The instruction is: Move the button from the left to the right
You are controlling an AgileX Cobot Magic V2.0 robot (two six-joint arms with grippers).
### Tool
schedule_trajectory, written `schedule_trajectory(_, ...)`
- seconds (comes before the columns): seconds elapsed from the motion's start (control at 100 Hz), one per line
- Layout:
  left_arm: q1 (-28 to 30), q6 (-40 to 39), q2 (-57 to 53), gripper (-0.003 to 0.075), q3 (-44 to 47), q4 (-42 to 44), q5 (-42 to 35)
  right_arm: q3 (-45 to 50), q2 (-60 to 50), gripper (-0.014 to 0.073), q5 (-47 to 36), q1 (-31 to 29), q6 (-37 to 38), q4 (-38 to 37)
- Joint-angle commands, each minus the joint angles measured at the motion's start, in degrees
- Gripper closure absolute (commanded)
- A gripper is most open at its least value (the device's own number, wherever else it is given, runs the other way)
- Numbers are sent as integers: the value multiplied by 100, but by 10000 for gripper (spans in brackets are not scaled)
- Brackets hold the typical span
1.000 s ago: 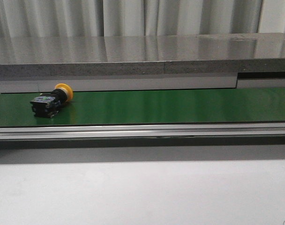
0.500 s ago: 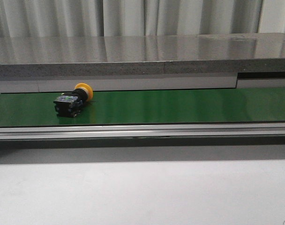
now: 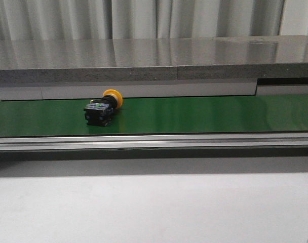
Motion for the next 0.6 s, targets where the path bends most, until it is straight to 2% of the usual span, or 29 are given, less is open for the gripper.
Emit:
schedule_trajectory(0.0, -39, -12, 66, 741, -161, -27, -407, -687, 297, 661, 204, 5, -9, 44)
schedule_trajectory(0.2, -39, -12, 66, 741, -161, -27, -407, -2048, 1597, 661, 1601, 5, -9, 89)
schedule_trajectory(0.37, -39, -12, 66, 741, -161, -27, -407, -3302, 3036, 661, 2936, 5, -9, 576)
schedule_trajectory(0.44, -39, -12, 66, 741, -161, -27, -407, -3729, 3626, 661, 3210, 5, -9, 738)
schedule_trajectory(0.59, -39, -12, 66, 741, -161, -27, -407, -4278, 4693, 661, 3235, 5, -9, 1071)
